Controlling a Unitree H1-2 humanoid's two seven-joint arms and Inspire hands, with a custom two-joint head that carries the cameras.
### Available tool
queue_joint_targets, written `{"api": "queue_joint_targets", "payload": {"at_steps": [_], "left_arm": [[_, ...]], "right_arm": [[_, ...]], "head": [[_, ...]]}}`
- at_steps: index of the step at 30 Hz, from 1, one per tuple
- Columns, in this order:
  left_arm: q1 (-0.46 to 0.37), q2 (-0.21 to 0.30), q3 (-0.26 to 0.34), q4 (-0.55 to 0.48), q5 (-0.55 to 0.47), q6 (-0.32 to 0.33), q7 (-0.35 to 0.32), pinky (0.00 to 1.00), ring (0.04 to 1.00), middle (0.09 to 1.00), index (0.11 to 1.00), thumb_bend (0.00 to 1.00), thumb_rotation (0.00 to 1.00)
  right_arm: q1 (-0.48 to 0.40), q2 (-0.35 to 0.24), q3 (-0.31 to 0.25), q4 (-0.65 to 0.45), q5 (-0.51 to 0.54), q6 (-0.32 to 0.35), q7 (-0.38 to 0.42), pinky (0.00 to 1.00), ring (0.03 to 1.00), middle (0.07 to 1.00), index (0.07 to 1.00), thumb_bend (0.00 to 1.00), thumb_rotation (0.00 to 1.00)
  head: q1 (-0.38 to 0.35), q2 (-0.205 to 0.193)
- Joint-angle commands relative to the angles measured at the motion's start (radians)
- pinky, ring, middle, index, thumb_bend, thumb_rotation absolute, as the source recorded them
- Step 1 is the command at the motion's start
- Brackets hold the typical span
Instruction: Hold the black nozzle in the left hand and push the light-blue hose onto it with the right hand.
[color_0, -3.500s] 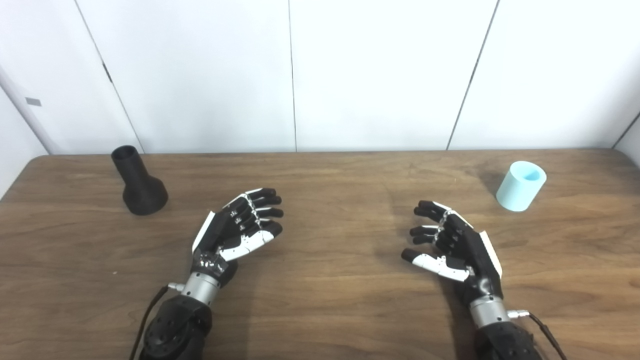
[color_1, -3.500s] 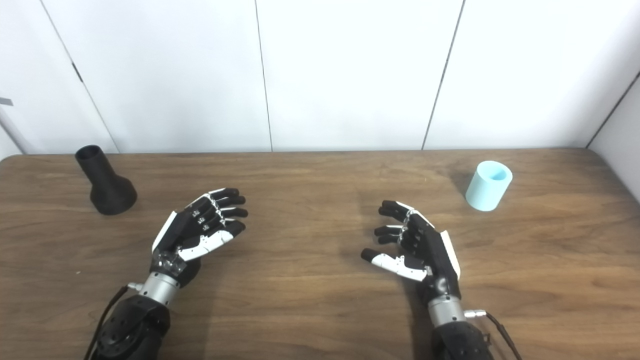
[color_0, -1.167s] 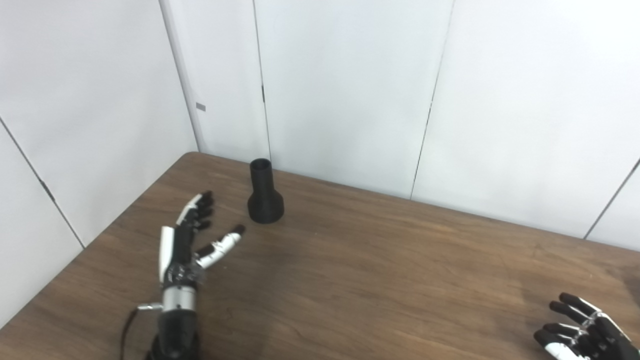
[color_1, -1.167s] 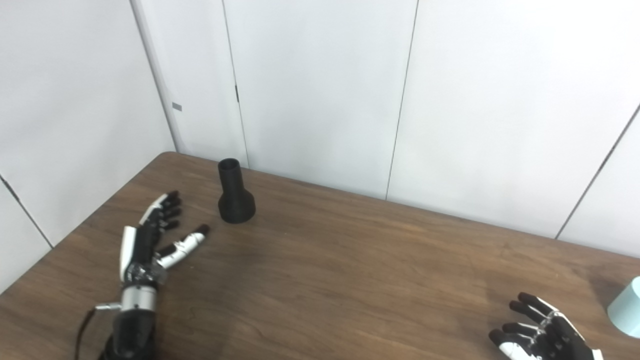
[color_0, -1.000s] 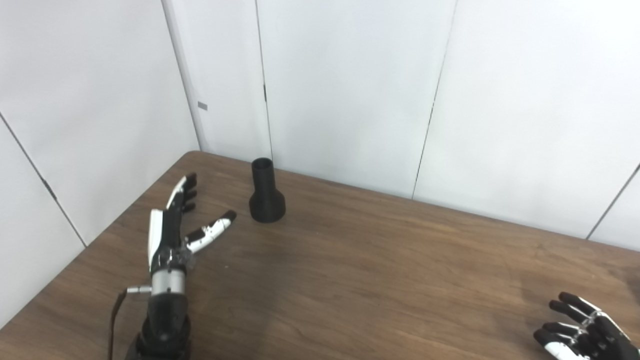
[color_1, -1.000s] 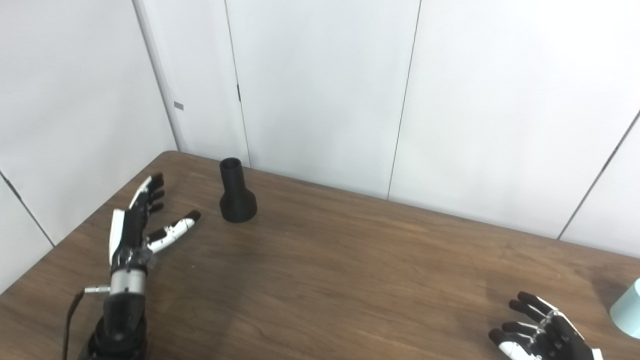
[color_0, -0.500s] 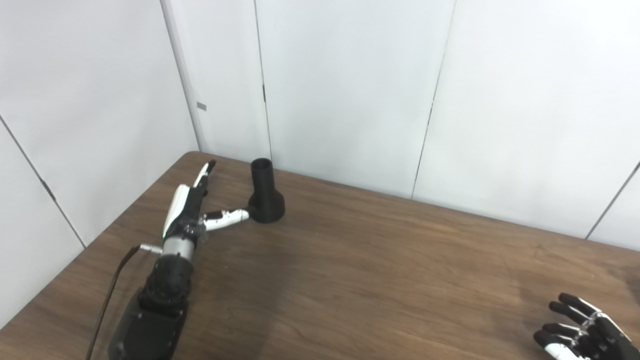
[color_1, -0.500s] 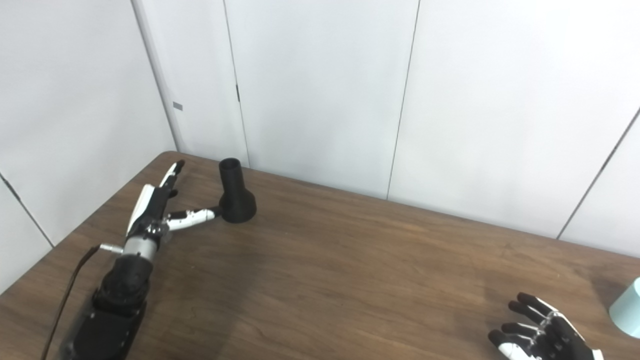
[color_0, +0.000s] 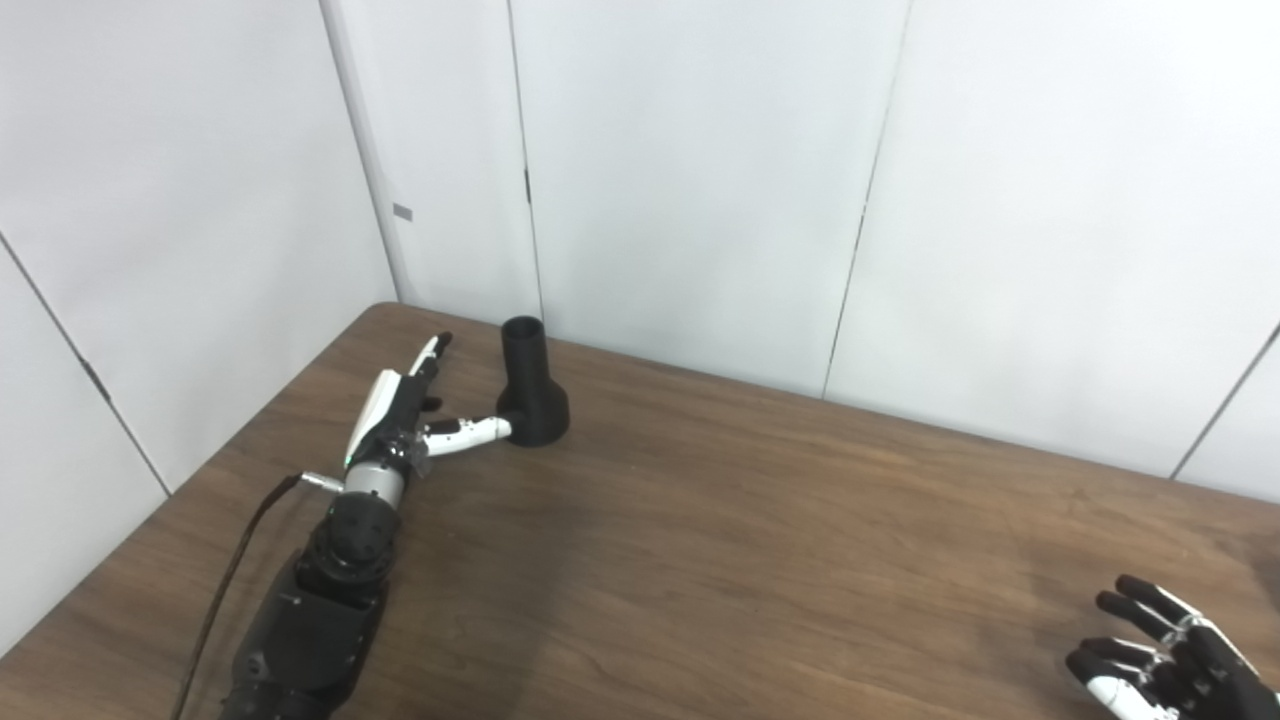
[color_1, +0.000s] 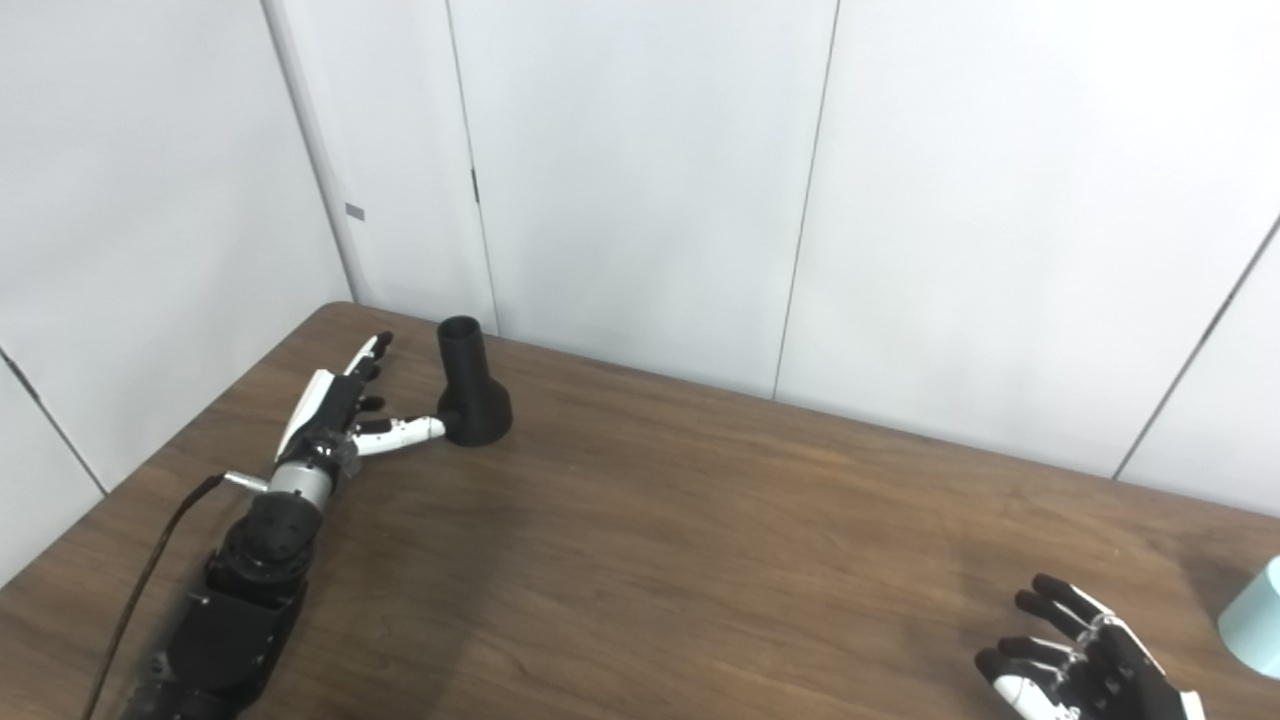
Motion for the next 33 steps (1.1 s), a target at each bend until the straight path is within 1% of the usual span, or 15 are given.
{"api": "queue_joint_targets", "payload": {"at_steps": [1,2,4,6,7,8,10,12,16,18,20,24,27,30,33], "left_arm": [[-0.048,0.031,-0.004,-0.004,0.017,-0.027,0.014,0.85,0.944,0.979,1.0,0.95,0.32],[-0.052,0.029,-0.007,0.004,0.019,-0.032,0.02,0.84,0.928,0.965,1.0,0.95,0.32],[-0.06,0.025,-0.013,0.023,0.027,-0.045,0.033,0.78,0.881,0.933,1.0,0.96,0.31],[-0.072,0.025,-0.022,0.05,0.039,-0.062,0.049,0.76,0.862,0.921,1.0,0.97,0.32],[-0.078,0.025,-0.027,0.06,0.046,-0.062,0.056,0.76,0.868,0.919,1.0,0.98,0.33],[-0.082,0.025,-0.03,0.066,0.049,-0.062,0.06,0.82,0.893,0.92,1.0,0.98,0.33],[-0.092,0.026,-0.04,0.08,0.062,-0.059,0.067,0.87,0.916,0.921,1.0,0.98,0.34],[-0.098,0.028,-0.046,0.091,0.068,-0.061,0.071,0.9,0.931,0.922,0.997,0.98,0.35],[-0.116,0.03,-0.056,0.128,0.073,-0.071,0.079,0.88,0.932,0.921,0.987,0.98,0.35],[-0.124,0.031,-0.06,0.141,0.072,-0.072,0.078,0.89,0.937,0.932,0.975,0.98,0.35],[-0.131,0.029,-0.062,0.151,0.069,-0.076,0.079,0.89,0.94,0.941,0.972,0.97,0.35],[-0.142,0.023,-0.064,0.171,0.065,-0.091,0.083,0.89,0.934,0.921,0.965,0.96,0.34],[-0.148,0.021,-0.068,0.184,0.062,-0.1,0.083,0.89,0.93,0.929,0.97,0.96,0.35],[-0.156,0.021,-0.072,0.202,0.061,-0.116,0.084,0.87,0.922,0.93,0.965,0.95,0.35],[-0.164,0.019,-0.074,0.21,0.05,-0.128,0.079,0.85,0.913,0.928,0.961,0.94,0.33]], "right_arm": [[-0.018,0.0,-0.001,-0.049,-0.004,-0.008,-0.006,0.47,0.559,0.72,0.727,0.5,0.0],[-0.017,0.001,0.0,-0.053,-0.008,-0.003,-0.009,0.47,0.556,0.718,0.728,0.5,0.0],[-0.017,0.004,0.001,-0.058,-0.008,0.002,-0.011,0.48,0.557,0.713,0.725,0.5,0.0],[-0.017,0.006,0.003,-0.057,-0.012,-0.003,-0.013,0.48,0.551,0.71,0.726,0.49,0.0],[-0.018,0.008,0.004,-0.055,-0.013,-0.003,-0.014,0.49,0.553,0.711,0.729,0.49,0.0],[-0.018,0.008,0.005,-0.055,-0.014,-0.003,-0.015,0.49,0.556,0.716,0.733,0.48,0.0],[-0.021,0.01,0.008,-0.056,-0.02,0.002,-0.019,0.5,0.563,0.719,0.736,0.48,0.0],[-0.023,0.012,0.011,-0.056,-0.025,0.004,-0.021,0.49,0.569,0.723,0.74,0.47,0.0],[-0.022,0.016,0.012,-0.055,-0.011,-0.015,-0.015,0.51,0.566,0.738,0.756,0.45,0.0],[-0.022,0.018,0.014,-0.063,0.005,-0.011,-0.008,0.5,0.591,0.759,0.783,0.39,0.0],[-0.021,0.018,0.016,-0.065,0.003,-0.01,-0.01,0.48,0.612,0.778,0.8,0.36,0.0],[-0.022,0.019,0.017,-0.059,-0.004,-0.008,-0.019,0.47,0.617,0.78,0.807,0.36,0.0],[-0.022,0.02,0.017,-0.055,-0.011,-0.011,-0.025,0.48,0.614,0.773,0.801,0.37,0.0],[-0.023,0.02,0.015,-0.047,-0.01,-0.021,-0.023,0.47,0.595,0.762,0.789,0.38,0.0],[-0.021,0.018,0.018,-0.045,-0.016,-0.028,-0.02,0.49,0.596,0.761,0.793,0.37,0.0]], "head": [[-0.001,0.001],[-0.001,0.002],[-0.001,0.002],[-0.003,-0.001],[-0.005,-0.002],[-0.005,-0.002],[-0.013,-0.004],[-0.017,-0.006],[-0.025,-0.01],[-0.028,-0.01],[-0.031,-0.01],[-0.035,-0.009],[-0.039,-0.008],[-0.042,-0.006],[-0.044,-0.005]]}}
